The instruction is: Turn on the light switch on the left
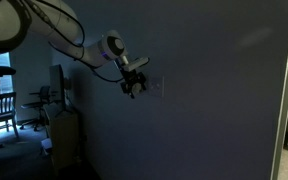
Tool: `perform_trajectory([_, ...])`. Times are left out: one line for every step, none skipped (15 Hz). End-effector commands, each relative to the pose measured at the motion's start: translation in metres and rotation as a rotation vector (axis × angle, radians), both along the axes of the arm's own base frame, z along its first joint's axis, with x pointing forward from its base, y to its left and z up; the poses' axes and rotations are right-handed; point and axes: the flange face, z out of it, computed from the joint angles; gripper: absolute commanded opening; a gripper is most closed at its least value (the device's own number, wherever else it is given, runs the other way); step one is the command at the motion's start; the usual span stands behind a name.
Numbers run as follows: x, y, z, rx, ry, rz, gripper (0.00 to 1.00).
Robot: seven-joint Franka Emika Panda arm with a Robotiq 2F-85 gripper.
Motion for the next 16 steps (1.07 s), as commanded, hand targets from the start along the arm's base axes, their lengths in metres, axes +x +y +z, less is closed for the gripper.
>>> perform_trajectory([0.0,-0.006,0.009,-0.035,-0.033,-0.051,1.0])
perform_trajectory([0.001,-0.009,0.008,-0.03,-0.029,-0.063,1.0])
perform_trajectory([0.002,-0.013,0.004,-0.018,-0.012,-0.069,1.0])
perform_trajectory([0.004,-0.016,0.001,-0.007,-0.002,-0.065,1.0])
perform_trajectory([0.007,-0.019,-0.004,0.0,0.007,-0.068,1.0])
perform_trajectory([0.009,-0.023,-0.007,0.007,0.005,-0.068,1.0])
perform_trajectory([0.013,-0.029,-0.009,0.007,-0.003,-0.075,1.0])
perform_trajectory([0.016,-0.034,-0.009,0.015,-0.016,-0.079,1.0])
perform_trajectory([0.018,-0.038,-0.009,0.018,-0.029,-0.086,1.0])
perform_trajectory([0.021,-0.041,-0.008,0.021,-0.053,-0.085,1.0])
perform_trajectory([0.023,-0.043,-0.008,0.027,-0.068,-0.084,1.0])
perform_trajectory([0.025,-0.045,-0.006,0.034,-0.086,-0.082,1.0])
perform_trajectory([0.026,-0.045,-0.004,0.042,-0.103,-0.077,1.0])
perform_trajectory([0.026,-0.045,-0.003,0.044,-0.107,-0.074,1.0])
perform_trajectory([0.025,-0.043,-0.001,0.043,-0.116,-0.068,1.0])
perform_trajectory([0.023,-0.041,0.003,0.045,-0.12,-0.064,1.0])
